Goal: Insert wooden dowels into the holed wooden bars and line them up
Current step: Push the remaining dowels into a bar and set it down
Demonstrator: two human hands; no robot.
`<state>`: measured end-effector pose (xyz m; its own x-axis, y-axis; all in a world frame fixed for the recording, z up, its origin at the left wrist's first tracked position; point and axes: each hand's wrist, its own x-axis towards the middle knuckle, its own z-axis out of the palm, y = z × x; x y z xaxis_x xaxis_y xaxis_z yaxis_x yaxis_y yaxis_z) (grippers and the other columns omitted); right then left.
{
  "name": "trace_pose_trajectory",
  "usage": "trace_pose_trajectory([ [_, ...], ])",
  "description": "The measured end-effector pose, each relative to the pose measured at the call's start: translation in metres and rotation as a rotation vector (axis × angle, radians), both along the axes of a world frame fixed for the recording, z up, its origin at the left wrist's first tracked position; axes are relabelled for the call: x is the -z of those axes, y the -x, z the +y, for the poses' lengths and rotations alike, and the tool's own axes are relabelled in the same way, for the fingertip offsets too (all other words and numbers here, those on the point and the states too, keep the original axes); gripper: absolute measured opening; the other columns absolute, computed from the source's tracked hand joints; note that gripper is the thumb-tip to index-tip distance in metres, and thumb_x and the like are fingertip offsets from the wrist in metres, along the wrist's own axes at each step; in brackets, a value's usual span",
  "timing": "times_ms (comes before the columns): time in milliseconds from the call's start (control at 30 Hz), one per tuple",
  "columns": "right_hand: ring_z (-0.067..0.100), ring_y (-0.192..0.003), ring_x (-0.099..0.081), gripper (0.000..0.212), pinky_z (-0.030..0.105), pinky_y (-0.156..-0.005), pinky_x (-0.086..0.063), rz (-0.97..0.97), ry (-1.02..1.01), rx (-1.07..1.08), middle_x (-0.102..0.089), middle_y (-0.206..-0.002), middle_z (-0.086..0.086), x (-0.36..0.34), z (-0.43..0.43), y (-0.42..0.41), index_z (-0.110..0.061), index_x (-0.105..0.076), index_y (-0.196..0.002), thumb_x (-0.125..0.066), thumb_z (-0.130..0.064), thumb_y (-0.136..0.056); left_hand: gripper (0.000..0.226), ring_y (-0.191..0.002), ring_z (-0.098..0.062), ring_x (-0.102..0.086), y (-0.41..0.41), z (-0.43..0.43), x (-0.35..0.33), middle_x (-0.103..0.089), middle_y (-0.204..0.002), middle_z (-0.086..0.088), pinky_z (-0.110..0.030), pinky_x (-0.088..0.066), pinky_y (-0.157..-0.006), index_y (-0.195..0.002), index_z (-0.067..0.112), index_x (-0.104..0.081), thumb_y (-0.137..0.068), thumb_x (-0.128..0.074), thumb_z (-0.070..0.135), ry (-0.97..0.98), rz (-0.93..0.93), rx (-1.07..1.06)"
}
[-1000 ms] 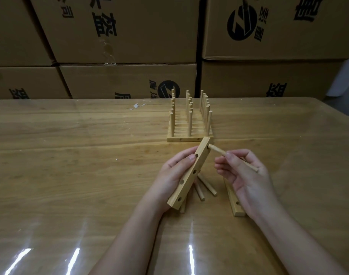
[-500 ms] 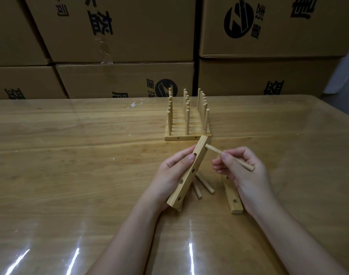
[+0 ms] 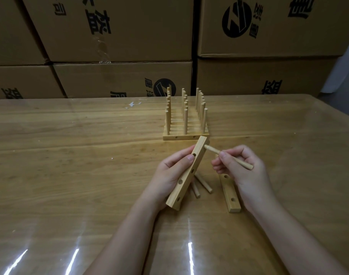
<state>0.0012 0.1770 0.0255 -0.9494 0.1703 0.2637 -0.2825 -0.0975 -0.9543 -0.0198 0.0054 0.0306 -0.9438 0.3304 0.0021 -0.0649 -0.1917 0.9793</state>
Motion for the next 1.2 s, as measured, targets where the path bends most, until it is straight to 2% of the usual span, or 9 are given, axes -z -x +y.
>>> trace_pose_trajectory([
  [100, 0.021, -0.072, -0.069, 0.002, 0.021, -0.062, -0.054, -0.002, 0.005, 0.002, -0.071, -0.077, 0.010, -0.0002, 0.0004, -0.0002, -0.009, -0.062, -0.086, -0.061, -0.010, -0.085, 0.028, -0.068, 0.000, -0.064, -0.0011, 0.0003, -0.0015, -0.073, -0.085, 0.007, -0.013, -0.049, -0.059, -0.101, 0.039, -0.074, -0.075, -0.064, 0.035, -0.008, -0.003, 0.007],
  [267, 0.020, -0.071, -0.069, 0.002, 0.021, -0.062, -0.053, -0.009, -0.007, 0.002, -0.071, -0.077, 0.010, 0.0004, 0.0012, 0.0004, -0.009, -0.062, -0.086, -0.060, -0.009, -0.086, 0.028, -0.076, -0.008, -0.069, -0.0011, -0.0001, -0.0027, -0.075, -0.088, -0.005, -0.016, -0.051, -0.062, -0.104, 0.033, -0.072, -0.077, -0.064, 0.031, -0.047, -0.013, 0.019],
  [900, 0.015, -0.059, -0.065, 0.006, 0.018, -0.054, -0.050, -0.040, 0.007, 0.033, -0.069, -0.067, 0.007, 0.0047, -0.0014, 0.0018, -0.011, -0.062, -0.080, -0.062, -0.013, -0.086, 0.039, -0.064, -0.003, -0.066, -0.0009, -0.0005, -0.0013, -0.073, -0.077, 0.003, -0.014, -0.050, -0.057, -0.112, 0.023, -0.068, -0.073, -0.063, 0.028, 0.001, 0.003, 0.030],
  [1033, 0.013, -0.055, -0.062, 0.009, 0.018, -0.050, -0.048, -0.041, 0.023, 0.052, -0.067, -0.063, 0.007, 0.0067, -0.0018, 0.0027, -0.015, -0.063, -0.076, -0.064, -0.015, -0.085, 0.030, -0.067, -0.003, -0.066, -0.0017, 0.0004, -0.0015, -0.073, -0.077, 0.003, -0.014, -0.050, -0.059, -0.102, 0.031, -0.071, -0.072, -0.064, 0.030, 0.001, 0.002, 0.029],
  [1200, 0.011, -0.051, -0.059, 0.012, 0.017, -0.048, -0.046, -0.045, 0.024, 0.072, -0.065, -0.058, 0.006, 0.0075, -0.0025, 0.0043, -0.015, -0.063, -0.073, -0.064, -0.015, -0.085, 0.030, -0.068, -0.004, -0.067, -0.0022, 0.0002, -0.0012, -0.074, -0.081, 0.002, -0.015, -0.050, -0.059, -0.101, 0.035, -0.072, -0.072, -0.065, 0.032, 0.010, 0.003, 0.031],
])
